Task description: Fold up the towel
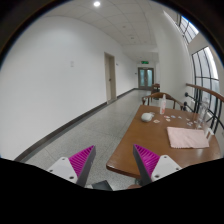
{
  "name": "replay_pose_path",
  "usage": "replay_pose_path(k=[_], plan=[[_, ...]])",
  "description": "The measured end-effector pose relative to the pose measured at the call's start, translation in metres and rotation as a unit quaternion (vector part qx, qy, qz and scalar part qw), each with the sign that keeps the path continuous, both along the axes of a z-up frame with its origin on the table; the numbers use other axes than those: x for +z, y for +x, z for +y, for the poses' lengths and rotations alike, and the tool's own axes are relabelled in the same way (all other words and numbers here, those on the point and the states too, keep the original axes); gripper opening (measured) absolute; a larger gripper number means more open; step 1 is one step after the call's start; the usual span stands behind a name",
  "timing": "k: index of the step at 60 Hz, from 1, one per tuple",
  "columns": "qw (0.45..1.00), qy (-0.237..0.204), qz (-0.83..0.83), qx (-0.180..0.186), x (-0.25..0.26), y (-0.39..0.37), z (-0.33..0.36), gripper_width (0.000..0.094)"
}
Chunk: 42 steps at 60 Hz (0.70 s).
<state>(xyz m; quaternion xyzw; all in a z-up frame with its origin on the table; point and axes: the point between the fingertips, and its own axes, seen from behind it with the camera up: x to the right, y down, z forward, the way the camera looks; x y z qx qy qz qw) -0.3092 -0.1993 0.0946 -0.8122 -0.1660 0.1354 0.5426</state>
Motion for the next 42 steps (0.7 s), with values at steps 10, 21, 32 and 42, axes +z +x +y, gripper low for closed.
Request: replay_pose_path(k=[10,21,32,42], plan=[[0.999,-0.004,-0.009,-0.031,-0.003,0.029,0.030,0.0778],[0.994,-0.006,-0.045,-0.096,-0.012,0.103,0.099,0.0775],[0.982,-0.059,-0.098,-0.149,-0.062,0.168,0.179,0.0651],[0.979,-0.118,-0.053,-0.156,-0.101,0.199,0.218,0.0239]])
